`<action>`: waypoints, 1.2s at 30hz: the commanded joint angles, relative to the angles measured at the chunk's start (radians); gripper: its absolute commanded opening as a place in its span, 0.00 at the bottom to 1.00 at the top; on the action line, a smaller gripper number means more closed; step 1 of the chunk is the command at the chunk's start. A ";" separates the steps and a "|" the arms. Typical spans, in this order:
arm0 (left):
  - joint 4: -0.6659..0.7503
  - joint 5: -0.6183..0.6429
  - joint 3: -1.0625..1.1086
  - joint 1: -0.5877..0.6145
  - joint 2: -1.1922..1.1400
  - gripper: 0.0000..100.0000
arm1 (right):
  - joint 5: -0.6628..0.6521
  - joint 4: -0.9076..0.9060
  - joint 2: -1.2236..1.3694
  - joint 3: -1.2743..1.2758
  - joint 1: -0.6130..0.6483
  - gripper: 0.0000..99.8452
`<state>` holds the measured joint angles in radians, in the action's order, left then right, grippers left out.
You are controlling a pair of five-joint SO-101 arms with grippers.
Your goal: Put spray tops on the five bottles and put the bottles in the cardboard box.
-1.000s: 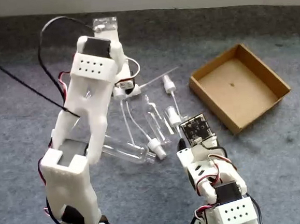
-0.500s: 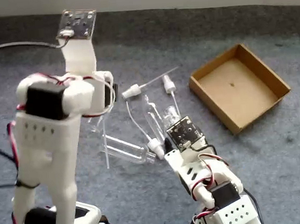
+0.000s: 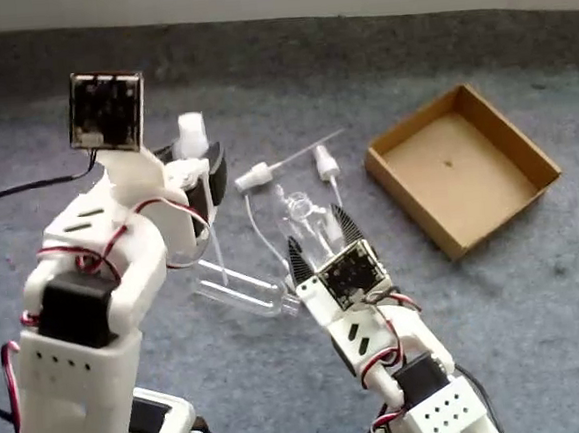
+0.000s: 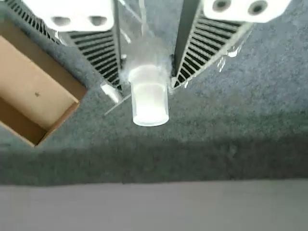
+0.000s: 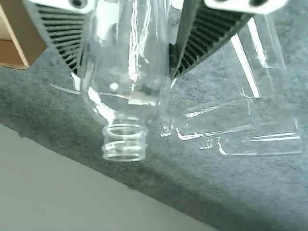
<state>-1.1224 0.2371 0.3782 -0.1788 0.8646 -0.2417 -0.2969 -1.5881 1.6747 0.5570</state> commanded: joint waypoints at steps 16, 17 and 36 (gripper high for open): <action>0.798 -0.011 0.257 -0.252 0.093 0.06 | 0.209 0.042 -0.013 0.077 0.013 0.22; 0.812 -0.011 0.259 -0.252 0.071 0.06 | 0.176 0.042 -0.013 0.079 0.015 0.22; 0.882 -0.008 0.358 -0.272 -0.079 0.06 | 0.133 0.044 -0.013 0.079 0.012 0.22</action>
<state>-0.2616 0.2355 0.7096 -0.4181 0.7864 -0.1128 -0.2816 -1.5881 1.6747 0.5616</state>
